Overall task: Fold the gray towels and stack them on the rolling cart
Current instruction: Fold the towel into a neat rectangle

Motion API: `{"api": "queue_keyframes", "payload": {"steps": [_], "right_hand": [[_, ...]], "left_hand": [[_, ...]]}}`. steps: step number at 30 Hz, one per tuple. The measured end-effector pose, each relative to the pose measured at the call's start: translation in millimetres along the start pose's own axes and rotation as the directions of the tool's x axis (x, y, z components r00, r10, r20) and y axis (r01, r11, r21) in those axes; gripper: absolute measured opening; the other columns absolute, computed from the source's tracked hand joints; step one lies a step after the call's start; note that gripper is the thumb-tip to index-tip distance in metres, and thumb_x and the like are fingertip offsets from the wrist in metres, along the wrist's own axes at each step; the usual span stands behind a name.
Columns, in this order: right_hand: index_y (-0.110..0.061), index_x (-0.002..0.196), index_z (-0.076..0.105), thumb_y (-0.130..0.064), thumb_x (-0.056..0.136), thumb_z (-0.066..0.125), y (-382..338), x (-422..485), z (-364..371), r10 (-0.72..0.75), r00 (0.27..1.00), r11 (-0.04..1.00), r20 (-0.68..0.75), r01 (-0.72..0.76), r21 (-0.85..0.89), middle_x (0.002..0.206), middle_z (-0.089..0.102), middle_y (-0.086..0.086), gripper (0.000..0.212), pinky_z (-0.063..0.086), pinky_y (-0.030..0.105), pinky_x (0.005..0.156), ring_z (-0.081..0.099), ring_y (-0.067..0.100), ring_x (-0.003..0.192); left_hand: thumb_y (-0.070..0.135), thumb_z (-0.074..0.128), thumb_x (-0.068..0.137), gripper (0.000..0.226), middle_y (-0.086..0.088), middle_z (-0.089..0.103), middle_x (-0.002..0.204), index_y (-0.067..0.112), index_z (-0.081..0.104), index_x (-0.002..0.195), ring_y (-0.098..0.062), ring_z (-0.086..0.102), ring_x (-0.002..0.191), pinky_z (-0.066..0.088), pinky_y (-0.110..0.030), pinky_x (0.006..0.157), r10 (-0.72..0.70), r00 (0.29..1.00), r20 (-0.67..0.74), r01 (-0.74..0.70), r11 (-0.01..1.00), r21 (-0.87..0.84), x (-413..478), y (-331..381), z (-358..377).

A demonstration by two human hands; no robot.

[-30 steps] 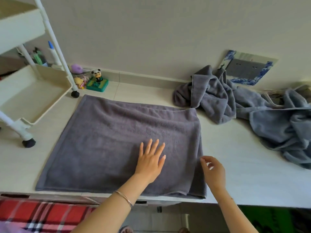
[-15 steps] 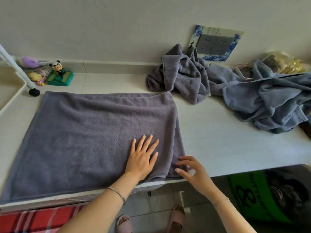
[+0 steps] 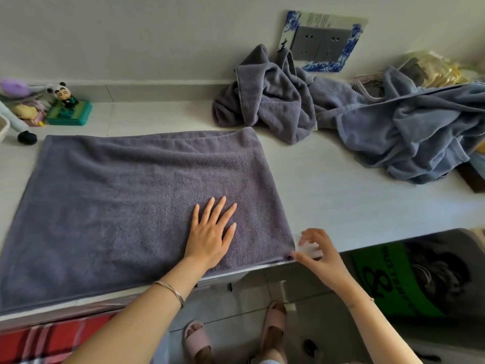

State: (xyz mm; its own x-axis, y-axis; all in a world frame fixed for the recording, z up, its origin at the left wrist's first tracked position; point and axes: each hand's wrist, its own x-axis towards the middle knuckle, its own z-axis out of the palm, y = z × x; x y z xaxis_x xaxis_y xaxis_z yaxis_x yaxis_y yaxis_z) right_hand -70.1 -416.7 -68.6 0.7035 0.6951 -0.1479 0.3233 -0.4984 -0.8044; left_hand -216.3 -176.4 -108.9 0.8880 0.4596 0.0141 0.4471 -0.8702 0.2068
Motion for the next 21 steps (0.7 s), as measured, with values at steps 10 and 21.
{"api": "queue_keyframes", "payload": {"steps": [10,21], "right_hand": [[-0.034,0.149,0.023,-0.051,0.098,0.019,-23.5,39.0,78.2,-0.246,0.965,0.751,0.087,0.246,-0.612,0.157,0.018,-0.010,0.053,0.004,0.033,0.118,0.013,0.013,0.146],[-0.032,0.149,0.024,-0.055,0.092,0.012,-49.1,88.7,67.7,-0.234,0.971,0.795,0.043,0.217,-0.567,0.158,0.014,-0.008,0.062,-0.001,0.033,0.119,0.005,0.014,0.147]], "left_hand": [[0.047,0.020,0.096,0.054,-0.001,0.031,0.153,0.030,0.031,0.146,-0.027,0.026,0.142,0.007,-0.048,0.114,-0.006,1.000,0.006,0.006,1.000,-0.003,-0.5,1.3,0.2],[0.042,0.019,0.101,0.053,-0.002,0.003,0.160,0.028,0.011,0.151,-0.029,-0.005,0.146,-0.006,-0.049,0.117,-0.441,0.897,0.016,0.438,0.886,-0.153,43.0,-53.1,-23.2]]}}
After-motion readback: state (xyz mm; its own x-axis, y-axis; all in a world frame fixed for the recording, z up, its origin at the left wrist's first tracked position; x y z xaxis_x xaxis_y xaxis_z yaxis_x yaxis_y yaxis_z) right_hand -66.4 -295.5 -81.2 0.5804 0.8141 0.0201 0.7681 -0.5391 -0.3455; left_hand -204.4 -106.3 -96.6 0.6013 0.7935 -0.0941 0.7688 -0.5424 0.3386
